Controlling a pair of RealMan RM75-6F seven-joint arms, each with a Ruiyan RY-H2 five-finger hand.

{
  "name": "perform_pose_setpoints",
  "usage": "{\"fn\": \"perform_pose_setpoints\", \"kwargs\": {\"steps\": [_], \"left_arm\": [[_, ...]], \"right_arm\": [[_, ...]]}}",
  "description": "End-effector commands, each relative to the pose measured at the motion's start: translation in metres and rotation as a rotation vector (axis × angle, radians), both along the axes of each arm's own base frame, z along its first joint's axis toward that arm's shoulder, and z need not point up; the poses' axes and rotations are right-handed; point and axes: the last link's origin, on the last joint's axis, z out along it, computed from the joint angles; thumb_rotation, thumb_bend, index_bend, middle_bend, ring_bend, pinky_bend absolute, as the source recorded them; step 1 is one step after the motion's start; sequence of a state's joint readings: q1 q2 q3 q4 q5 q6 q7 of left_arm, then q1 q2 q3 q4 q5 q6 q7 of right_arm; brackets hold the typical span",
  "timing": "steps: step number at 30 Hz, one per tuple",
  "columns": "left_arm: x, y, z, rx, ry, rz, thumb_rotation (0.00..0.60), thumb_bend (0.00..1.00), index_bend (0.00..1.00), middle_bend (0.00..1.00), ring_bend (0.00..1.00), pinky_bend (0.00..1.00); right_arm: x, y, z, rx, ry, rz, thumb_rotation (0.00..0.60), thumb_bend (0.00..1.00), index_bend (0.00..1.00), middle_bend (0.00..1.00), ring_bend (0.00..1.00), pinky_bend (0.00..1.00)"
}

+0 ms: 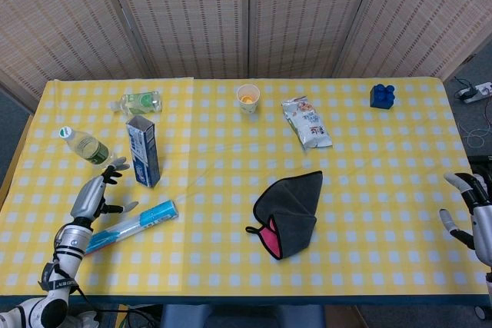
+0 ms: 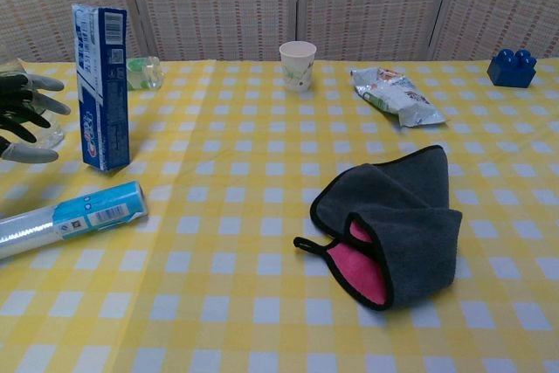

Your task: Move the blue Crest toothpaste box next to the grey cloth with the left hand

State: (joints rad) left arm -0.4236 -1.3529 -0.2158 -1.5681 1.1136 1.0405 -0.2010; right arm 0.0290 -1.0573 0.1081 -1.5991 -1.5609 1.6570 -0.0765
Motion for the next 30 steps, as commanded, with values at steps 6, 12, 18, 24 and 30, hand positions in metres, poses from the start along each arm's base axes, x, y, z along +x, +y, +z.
{"fn": "perform_pose_setpoints", "kwargs": {"steps": [6,12,18,24,30], "left_arm": [[-0.001,0.0,-0.003,0.005,0.017,0.0,0.6,0.12,0.14,0.21,0.26,0.28],[0.002,0.0,-0.002,0.014,0.024,-0.006,0.6,0.12,0.14,0.21,0.26,0.28],[0.015,0.008,-0.002,0.021,0.042,-0.046,0.6,0.12,0.14,0.21,0.26,0.28],[0.036,0.022,-0.007,0.021,0.062,-0.081,0.6,0.12,0.14,0.21,0.26,0.28],[0.043,0.031,-0.016,0.013,0.115,-0.079,0.6,0.12,0.14,0.21,0.26,0.28]], "right_arm": [[0.002,0.0,-0.001,0.006,0.0,0.006,0.6,0.26,0.25,0.26,0.11,0.1],[0.001,0.001,0.0,0.003,-0.001,0.004,0.6,0.26,0.25,0.26,0.11,0.1],[0.001,0.0,0.0,0.007,-0.003,0.01,0.6,0.26,0.25,0.26,0.11,0.1],[0.002,-0.001,0.0,0.007,-0.005,0.018,0.6,0.26,0.25,0.26,0.11,0.1],[0.0,0.0,0.0,0.009,-0.008,0.015,0.6,0.26,0.25,0.26,0.11,0.1]]}}
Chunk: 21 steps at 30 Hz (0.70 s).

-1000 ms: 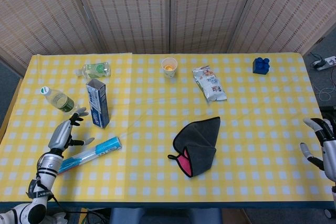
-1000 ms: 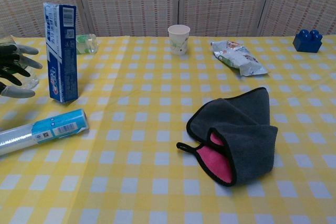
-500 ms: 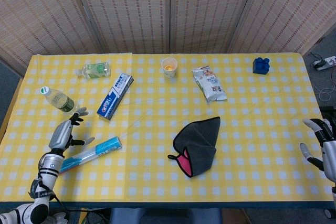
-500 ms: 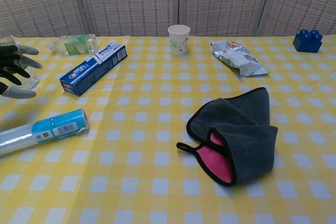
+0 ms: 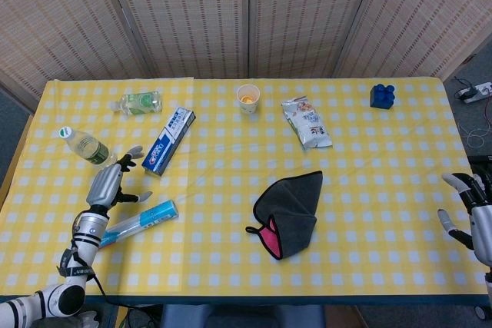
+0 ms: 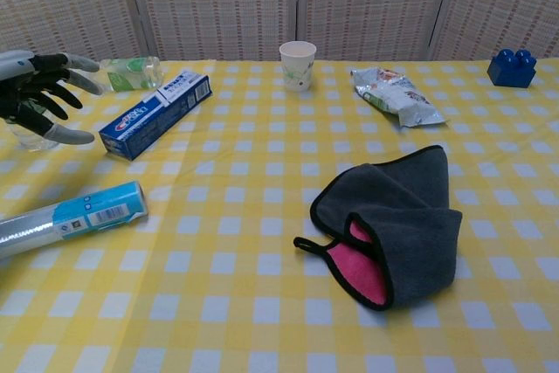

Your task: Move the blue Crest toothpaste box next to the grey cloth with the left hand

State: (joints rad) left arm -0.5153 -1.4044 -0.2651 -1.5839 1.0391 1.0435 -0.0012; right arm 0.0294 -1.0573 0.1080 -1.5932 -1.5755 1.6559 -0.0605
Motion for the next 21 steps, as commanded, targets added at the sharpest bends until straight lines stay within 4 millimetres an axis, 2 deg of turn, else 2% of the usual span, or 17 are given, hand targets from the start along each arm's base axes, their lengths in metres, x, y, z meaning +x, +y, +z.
{"fn": "perform_pose_setpoints", "kwargs": {"steps": [1,15,21], "left_arm": [[0.005,0.006,-0.007,-0.001,0.032,0.003,0.6,0.12,0.14,0.21,0.26,0.28],[0.022,0.029,-0.029,0.012,0.155,0.034,0.6,0.12,0.09,0.2,0.21,0.27],[0.028,0.041,-0.037,-0.007,0.232,0.065,0.6,0.12,0.06,0.15,0.13,0.19]], "right_arm": [[-0.001,0.001,0.001,-0.001,0.001,-0.001,0.6,0.26,0.25,0.26,0.11,0.1],[-0.004,0.005,0.005,-0.012,-0.008,-0.002,0.6,0.26,0.25,0.26,0.11,0.1],[-0.006,0.008,0.007,-0.017,-0.011,-0.004,0.6,0.26,0.26,0.26,0.11,0.1]]}}
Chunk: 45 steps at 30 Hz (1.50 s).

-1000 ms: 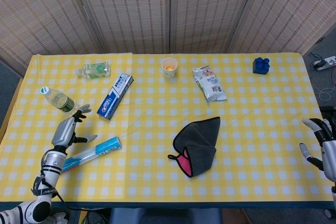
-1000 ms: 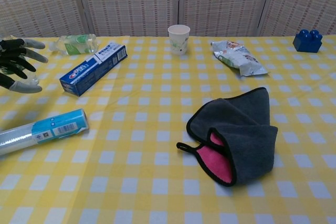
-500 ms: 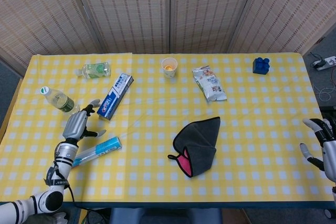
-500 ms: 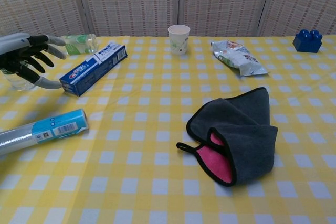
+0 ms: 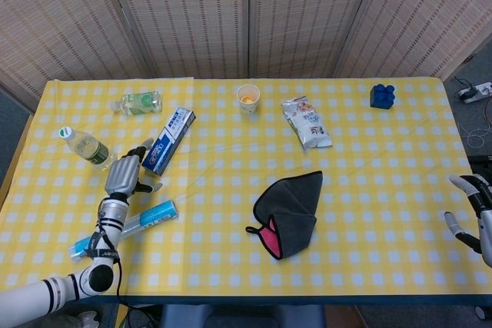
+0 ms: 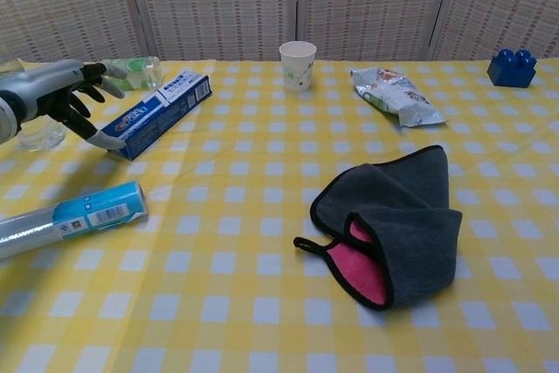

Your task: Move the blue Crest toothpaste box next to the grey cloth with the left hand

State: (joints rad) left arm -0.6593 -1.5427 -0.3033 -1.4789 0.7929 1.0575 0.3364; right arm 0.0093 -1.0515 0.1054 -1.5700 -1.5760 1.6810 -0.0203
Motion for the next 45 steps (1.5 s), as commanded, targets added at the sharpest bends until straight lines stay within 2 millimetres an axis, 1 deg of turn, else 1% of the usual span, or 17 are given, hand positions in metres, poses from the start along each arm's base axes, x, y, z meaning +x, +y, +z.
{"fn": "perform_pose_setpoints", "kwargs": {"steps": [1,3,6,10,17,21,25,29,31,33,35,39,43,45], "left_arm": [[0.006,0.009,-0.006,-0.013,0.036,0.03,0.6,0.12,0.05,0.14,0.12,0.17],[0.009,0.014,-0.008,-0.019,0.042,0.05,0.6,0.12,0.03,0.12,0.08,0.16],[0.012,0.021,-0.009,-0.007,0.065,0.076,0.6,0.12,0.03,0.12,0.08,0.16],[0.02,0.028,-0.013,0.007,0.083,0.123,0.6,0.12,0.02,0.12,0.08,0.13],[0.033,0.038,-0.026,0.009,0.104,0.176,0.6,0.12,0.03,0.12,0.11,0.13],[0.036,0.044,-0.034,0.007,0.094,0.226,0.6,0.12,0.04,0.12,0.13,0.13],[0.034,0.051,-0.036,0.036,0.145,0.241,0.6,0.12,0.04,0.12,0.13,0.13],[0.032,0.055,-0.039,0.04,0.134,0.278,0.6,0.12,0.05,0.13,0.16,0.13],[0.03,0.056,-0.041,0.038,0.142,0.289,0.6,0.12,0.07,0.14,0.21,0.15],[0.029,0.056,-0.044,0.026,0.151,0.3,0.6,0.12,0.09,0.18,0.27,0.2],[0.029,0.057,-0.047,0.022,0.154,0.307,0.6,0.12,0.1,0.21,0.31,0.24],[0.028,0.058,-0.051,0.043,0.17,0.304,0.6,0.12,0.16,0.29,0.4,0.31],[0.028,0.06,-0.054,0.065,0.167,0.299,0.6,0.13,0.24,0.35,0.49,0.41],[0.029,0.061,-0.054,0.083,0.158,0.289,0.6,0.15,0.29,0.42,0.56,0.5]], "right_arm": [[-0.001,0.001,0.001,-0.002,-0.001,-0.001,0.6,0.26,0.26,0.26,0.11,0.1],[-0.002,0.001,0.002,-0.007,-0.004,-0.004,0.6,0.26,0.26,0.26,0.11,0.1],[-0.003,0.002,0.003,-0.012,-0.008,-0.006,0.6,0.26,0.26,0.26,0.11,0.1],[-0.003,0.002,0.004,-0.014,-0.008,-0.007,0.6,0.26,0.26,0.26,0.11,0.1],[-0.004,0.004,0.006,-0.016,-0.008,-0.013,0.6,0.26,0.26,0.26,0.11,0.1],[-0.005,0.006,0.007,-0.019,-0.008,-0.021,0.6,0.26,0.26,0.26,0.11,0.1],[-0.007,0.008,0.01,-0.028,-0.007,-0.033,0.6,0.26,0.26,0.26,0.11,0.1],[-0.009,0.01,0.013,-0.037,-0.006,-0.042,0.6,0.26,0.27,0.26,0.11,0.1],[-0.009,0.01,0.013,-0.037,-0.005,-0.042,0.6,0.26,0.27,0.26,0.11,0.1],[-0.009,0.01,0.013,-0.035,-0.003,-0.042,0.6,0.26,0.27,0.27,0.11,0.1],[-0.009,0.011,0.013,-0.035,-0.003,-0.043,0.6,0.26,0.27,0.27,0.11,0.1],[-0.01,0.012,0.013,-0.036,-0.003,-0.052,0.6,0.26,0.27,0.27,0.11,0.1],[-0.011,0.012,0.014,-0.036,-0.004,-0.056,0.6,0.26,0.27,0.27,0.11,0.1],[-0.012,0.012,0.014,-0.037,-0.005,-0.057,0.6,0.26,0.27,0.27,0.11,0.1]]}}
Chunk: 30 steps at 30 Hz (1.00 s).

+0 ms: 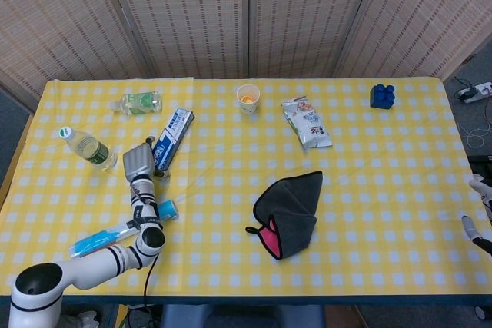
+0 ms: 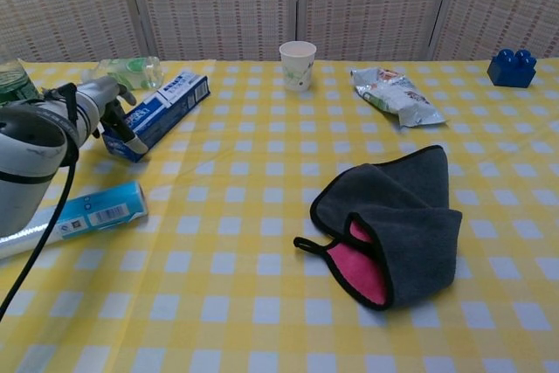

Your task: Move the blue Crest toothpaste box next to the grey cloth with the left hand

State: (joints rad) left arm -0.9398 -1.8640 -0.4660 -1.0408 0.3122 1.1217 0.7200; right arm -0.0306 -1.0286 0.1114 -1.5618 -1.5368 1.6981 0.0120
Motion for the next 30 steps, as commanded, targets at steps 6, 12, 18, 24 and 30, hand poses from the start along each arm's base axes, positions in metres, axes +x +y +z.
{"fn": "perform_pose_setpoints", "kwargs": {"steps": [6,12,18,24,30], "left_arm": [[-0.001,0.002,0.008,0.031,0.074,-0.135,0.6,0.19,0.42,0.56,0.64,0.59],[-0.003,-0.008,0.04,0.018,0.141,-0.281,0.6,0.19,0.41,0.56,0.63,0.59],[-0.007,-0.031,0.084,-0.027,0.298,-0.423,0.6,0.18,0.38,0.56,0.62,0.59],[-0.008,-0.062,0.117,-0.024,0.458,-0.539,0.6,0.19,0.36,0.56,0.6,0.59],[-0.009,-0.085,0.134,0.035,0.596,-0.696,0.6,0.19,0.36,0.55,0.59,0.6]], "right_arm": [[-0.001,-0.002,-0.002,0.006,-0.004,-0.003,0.6,0.26,0.28,0.27,0.11,0.1],[-0.002,-0.003,-0.004,0.014,-0.004,-0.001,0.6,0.26,0.27,0.27,0.11,0.1],[-0.001,-0.006,-0.007,0.024,-0.006,0.008,0.6,0.26,0.27,0.27,0.11,0.1],[0.002,-0.009,-0.012,0.039,-0.007,0.02,0.6,0.26,0.27,0.27,0.11,0.1],[0.005,-0.01,-0.014,0.043,-0.007,0.027,0.6,0.26,0.28,0.27,0.11,0.1]]}}
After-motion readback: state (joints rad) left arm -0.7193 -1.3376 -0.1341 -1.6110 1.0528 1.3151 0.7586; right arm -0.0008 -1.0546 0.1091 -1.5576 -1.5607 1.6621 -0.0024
